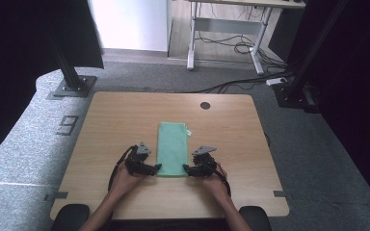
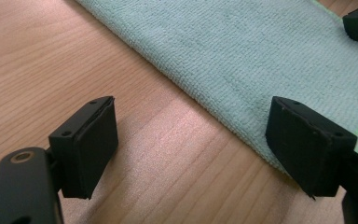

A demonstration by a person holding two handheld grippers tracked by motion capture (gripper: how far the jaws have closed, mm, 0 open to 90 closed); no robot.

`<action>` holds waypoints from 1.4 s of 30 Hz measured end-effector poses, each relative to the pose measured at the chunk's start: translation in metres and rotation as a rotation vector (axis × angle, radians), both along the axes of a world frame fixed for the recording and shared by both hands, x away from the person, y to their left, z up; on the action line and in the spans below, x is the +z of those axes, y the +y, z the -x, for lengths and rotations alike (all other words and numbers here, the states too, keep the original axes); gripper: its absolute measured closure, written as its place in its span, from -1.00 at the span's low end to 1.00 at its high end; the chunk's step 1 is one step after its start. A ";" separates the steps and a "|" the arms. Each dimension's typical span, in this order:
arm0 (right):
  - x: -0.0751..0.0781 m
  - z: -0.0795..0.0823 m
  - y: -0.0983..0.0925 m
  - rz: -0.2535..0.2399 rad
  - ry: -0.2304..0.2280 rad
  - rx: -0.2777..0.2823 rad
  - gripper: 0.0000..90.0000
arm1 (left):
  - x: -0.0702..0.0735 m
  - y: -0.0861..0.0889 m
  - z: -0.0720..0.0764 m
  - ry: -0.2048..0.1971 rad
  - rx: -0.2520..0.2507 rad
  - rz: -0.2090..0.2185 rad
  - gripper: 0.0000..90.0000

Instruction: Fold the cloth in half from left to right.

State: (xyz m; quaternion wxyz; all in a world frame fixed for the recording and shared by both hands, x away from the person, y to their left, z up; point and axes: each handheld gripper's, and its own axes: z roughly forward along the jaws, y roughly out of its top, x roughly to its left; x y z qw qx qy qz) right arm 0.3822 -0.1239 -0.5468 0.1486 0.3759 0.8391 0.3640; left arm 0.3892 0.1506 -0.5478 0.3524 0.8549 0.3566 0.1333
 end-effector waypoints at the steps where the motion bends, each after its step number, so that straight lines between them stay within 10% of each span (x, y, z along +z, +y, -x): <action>1: 0.000 0.000 0.000 -0.002 0.001 -0.002 -0.17 | 0.000 0.000 0.000 0.000 0.000 0.000 -0.62; 18: 0.017 0.012 -0.023 -0.026 0.009 0.016 -0.63 | 0.026 0.015 0.029 -0.002 -0.027 0.007 -0.68; 27: 0.007 0.019 -0.041 0.014 0.033 0.014 -1.00 | 0.010 0.039 0.044 0.034 0.036 -0.020 -0.82; 42: -0.009 0.018 -0.053 0.022 -0.005 -0.030 -1.00 | -0.001 0.037 0.039 0.027 0.025 -0.047 -1.00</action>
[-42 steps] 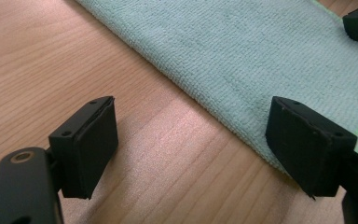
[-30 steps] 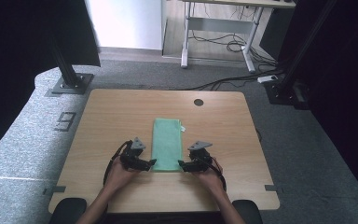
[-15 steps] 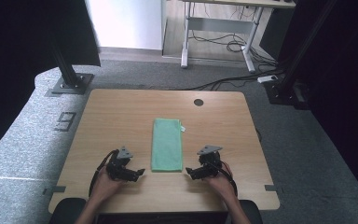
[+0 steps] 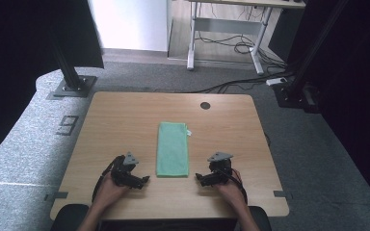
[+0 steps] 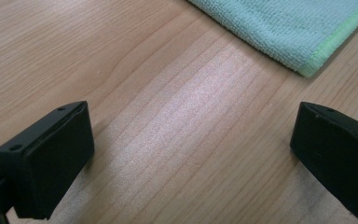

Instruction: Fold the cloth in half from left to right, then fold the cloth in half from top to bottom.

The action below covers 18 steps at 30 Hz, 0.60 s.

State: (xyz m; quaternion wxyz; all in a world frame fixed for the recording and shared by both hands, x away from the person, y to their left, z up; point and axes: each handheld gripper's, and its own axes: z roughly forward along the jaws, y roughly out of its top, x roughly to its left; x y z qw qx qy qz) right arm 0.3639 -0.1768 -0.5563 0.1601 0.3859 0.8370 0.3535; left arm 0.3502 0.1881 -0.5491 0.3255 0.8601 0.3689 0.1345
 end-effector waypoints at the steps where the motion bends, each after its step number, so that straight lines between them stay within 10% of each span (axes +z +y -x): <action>1: 0.000 0.000 0.000 0.000 0.000 0.000 -1.00 | 0.000 0.000 0.000 0.000 -0.001 0.000 -1.00; 18: 0.001 0.000 0.002 0.000 0.006 -0.016 -1.00 | 0.001 -0.001 -0.003 0.003 0.019 -0.002 -1.00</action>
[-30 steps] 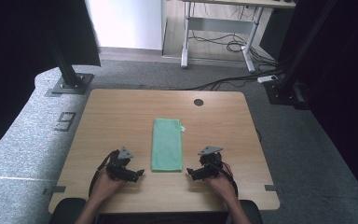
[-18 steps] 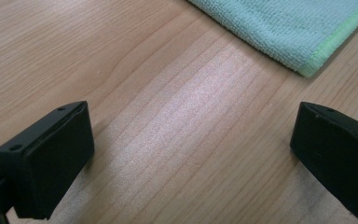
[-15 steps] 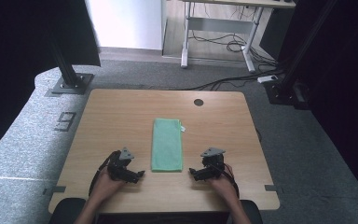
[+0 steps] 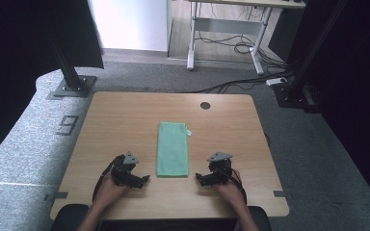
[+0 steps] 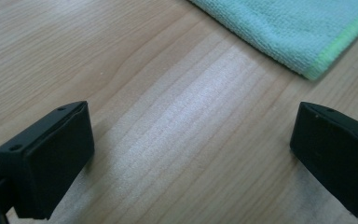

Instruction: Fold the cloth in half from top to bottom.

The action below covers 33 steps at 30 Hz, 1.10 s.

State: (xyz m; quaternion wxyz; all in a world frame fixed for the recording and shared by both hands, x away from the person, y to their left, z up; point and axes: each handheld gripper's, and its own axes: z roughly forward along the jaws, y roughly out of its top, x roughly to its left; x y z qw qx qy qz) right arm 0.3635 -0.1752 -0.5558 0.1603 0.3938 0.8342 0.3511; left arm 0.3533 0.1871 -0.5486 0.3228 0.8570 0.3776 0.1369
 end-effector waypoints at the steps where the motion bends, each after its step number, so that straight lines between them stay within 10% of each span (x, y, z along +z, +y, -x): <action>1: 0.000 0.000 0.000 0.000 0.000 0.000 -1.00 | 0.000 0.000 0.000 0.000 0.000 0.000 -1.00; 33: 0.007 -0.021 0.056 0.058 0.013 0.044 -1.00 | 0.022 -0.043 -0.090 -0.070 0.080 -0.014 -1.00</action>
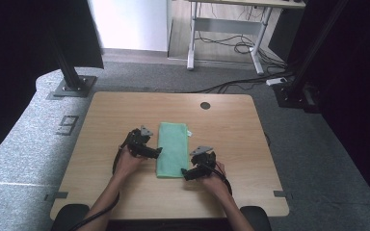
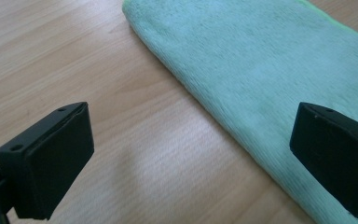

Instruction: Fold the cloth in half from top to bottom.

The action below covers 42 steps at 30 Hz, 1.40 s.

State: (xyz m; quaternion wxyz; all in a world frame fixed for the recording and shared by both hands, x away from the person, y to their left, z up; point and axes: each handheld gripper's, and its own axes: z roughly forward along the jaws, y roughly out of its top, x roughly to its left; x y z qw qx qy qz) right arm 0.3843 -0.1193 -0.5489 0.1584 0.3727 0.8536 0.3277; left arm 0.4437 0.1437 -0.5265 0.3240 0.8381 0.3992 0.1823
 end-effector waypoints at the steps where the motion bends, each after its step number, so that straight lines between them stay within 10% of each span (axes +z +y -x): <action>1: 0.000 0.001 0.000 0.001 0.004 0.002 -1.00 | -0.001 -0.003 -0.003 -0.002 0.006 0.000 -1.00; 9: 0.001 0.014 -0.002 0.005 0.026 0.023 -1.00 | -0.015 -0.010 0.002 0.032 -0.019 -0.048 -1.00; 24: 0.003 0.046 -0.003 -0.005 0.069 0.085 -0.91 | -0.022 -0.002 0.038 0.059 -0.063 0.031 -0.94; 42: 0.028 -0.012 -0.004 -0.083 0.036 0.006 -0.64 | -0.022 -0.001 0.047 0.062 -0.078 0.028 -0.94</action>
